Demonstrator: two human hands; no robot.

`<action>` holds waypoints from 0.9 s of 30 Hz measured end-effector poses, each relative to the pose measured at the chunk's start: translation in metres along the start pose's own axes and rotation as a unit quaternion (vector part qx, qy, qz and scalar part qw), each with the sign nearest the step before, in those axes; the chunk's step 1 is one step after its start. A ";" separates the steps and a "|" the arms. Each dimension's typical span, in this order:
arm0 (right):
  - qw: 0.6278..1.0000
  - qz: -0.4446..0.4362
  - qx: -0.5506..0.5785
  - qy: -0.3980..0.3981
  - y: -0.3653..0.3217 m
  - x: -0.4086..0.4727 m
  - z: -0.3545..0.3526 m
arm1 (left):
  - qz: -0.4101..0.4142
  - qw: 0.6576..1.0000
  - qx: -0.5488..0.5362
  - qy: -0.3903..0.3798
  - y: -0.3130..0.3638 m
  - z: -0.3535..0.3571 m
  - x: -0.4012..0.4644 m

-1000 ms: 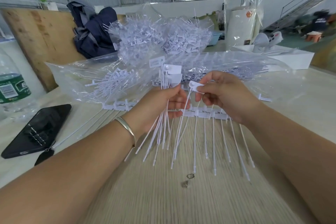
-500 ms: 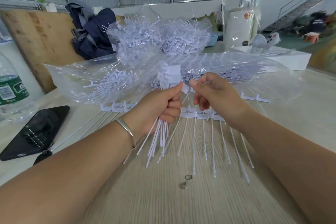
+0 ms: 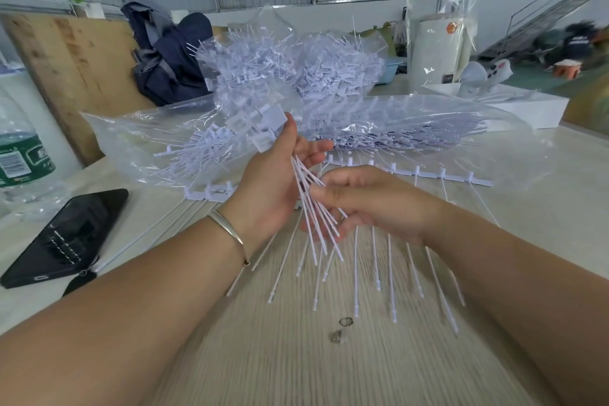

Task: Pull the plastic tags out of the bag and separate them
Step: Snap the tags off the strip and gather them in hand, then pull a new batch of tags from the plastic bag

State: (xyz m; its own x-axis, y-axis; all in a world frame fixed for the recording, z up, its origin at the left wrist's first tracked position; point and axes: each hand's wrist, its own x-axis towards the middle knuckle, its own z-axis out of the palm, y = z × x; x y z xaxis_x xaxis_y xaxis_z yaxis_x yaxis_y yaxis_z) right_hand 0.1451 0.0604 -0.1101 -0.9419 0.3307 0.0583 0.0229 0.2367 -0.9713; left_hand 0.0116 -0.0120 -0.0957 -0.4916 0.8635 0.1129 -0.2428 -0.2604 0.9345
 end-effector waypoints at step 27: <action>0.954 -0.101 -0.232 0.162 0.006 0.005 0.007 | 0.083 0.978 0.181 -0.067 -0.007 -0.001 -0.005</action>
State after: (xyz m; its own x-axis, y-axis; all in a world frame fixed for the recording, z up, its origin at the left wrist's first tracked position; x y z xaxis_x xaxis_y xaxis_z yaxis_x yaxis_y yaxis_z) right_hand 0.1381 0.0570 -0.1174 -0.7910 0.4836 0.3747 0.0689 0.6790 -0.7309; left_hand 0.0154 -0.0152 -0.1035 -0.3792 0.8772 0.2946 0.1546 -0.2539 0.9548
